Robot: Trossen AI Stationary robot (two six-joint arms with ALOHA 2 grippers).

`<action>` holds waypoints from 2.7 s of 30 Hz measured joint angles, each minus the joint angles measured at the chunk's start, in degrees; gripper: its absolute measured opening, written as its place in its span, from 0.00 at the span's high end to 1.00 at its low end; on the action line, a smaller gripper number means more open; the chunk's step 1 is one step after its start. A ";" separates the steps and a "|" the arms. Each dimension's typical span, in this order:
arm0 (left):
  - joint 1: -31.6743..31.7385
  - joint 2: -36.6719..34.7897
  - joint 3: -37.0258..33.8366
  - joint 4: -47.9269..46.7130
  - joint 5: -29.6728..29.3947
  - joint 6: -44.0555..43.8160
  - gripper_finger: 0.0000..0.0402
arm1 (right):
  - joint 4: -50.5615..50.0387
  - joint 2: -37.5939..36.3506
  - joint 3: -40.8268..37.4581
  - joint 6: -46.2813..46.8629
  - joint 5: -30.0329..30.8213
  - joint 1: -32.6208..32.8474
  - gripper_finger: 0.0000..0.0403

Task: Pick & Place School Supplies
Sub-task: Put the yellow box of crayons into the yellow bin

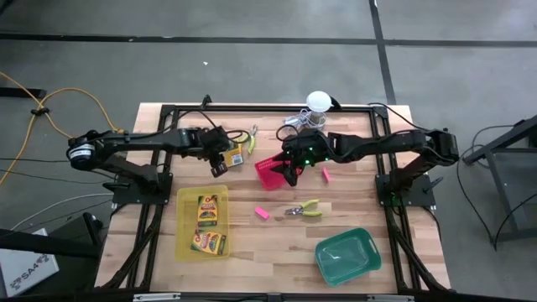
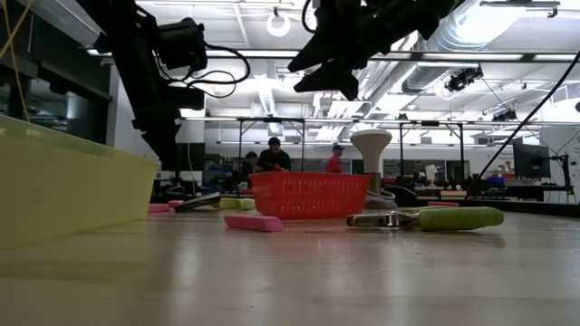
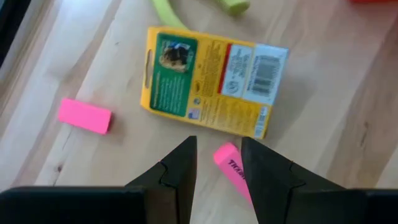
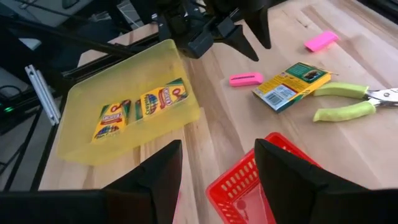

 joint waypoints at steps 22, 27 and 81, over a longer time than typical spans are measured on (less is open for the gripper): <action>-3.78 0.01 5.96 1.39 1.20 16.05 0.70 | -2.95 3.51 0.07 1.83 -12.03 -1.04 0.52; -5.08 0.01 10.07 -0.04 0.56 17.60 0.70 | -10.99 3.18 -0.02 1.80 -11.32 -1.25 0.52; -28.09 39.42 26.12 -12.95 -34.26 -24.75 0.70 | -32.17 -6.25 -0.02 14.36 16.19 26.17 0.52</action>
